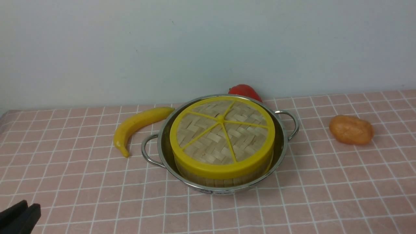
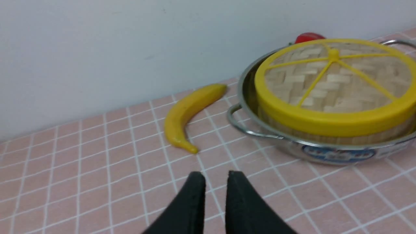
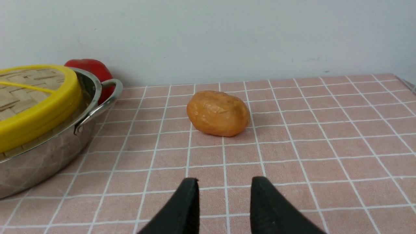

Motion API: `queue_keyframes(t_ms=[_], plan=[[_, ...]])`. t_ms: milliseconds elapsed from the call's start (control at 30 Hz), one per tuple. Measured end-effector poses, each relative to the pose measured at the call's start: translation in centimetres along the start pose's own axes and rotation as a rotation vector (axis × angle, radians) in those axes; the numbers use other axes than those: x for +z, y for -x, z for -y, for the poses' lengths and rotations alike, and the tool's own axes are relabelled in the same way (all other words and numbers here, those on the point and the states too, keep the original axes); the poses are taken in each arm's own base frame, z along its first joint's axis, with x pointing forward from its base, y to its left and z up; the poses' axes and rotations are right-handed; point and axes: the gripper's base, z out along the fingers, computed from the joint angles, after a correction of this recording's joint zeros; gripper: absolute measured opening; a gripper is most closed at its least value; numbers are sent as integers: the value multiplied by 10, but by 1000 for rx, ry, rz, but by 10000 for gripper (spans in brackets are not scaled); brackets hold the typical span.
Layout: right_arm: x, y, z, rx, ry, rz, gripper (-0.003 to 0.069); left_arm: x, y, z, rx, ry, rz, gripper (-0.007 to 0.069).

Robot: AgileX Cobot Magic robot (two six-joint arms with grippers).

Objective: Place the steamer in the pot on the pink tablecloth, and put the lid on the steamer.

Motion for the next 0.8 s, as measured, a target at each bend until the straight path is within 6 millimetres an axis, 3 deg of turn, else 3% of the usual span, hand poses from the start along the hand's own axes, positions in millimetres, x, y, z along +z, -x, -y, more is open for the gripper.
queue_keyframes(t_ms=[133,400,800], plan=[[0,0,0,0,0,0,243,2,-31,4,17,37,56,106],[0,0,0,0,0,0,243,15,-69,9,-1,64,73,117],[0,0,0,0,0,0,243,15,-74,9,-129,61,36,127]])
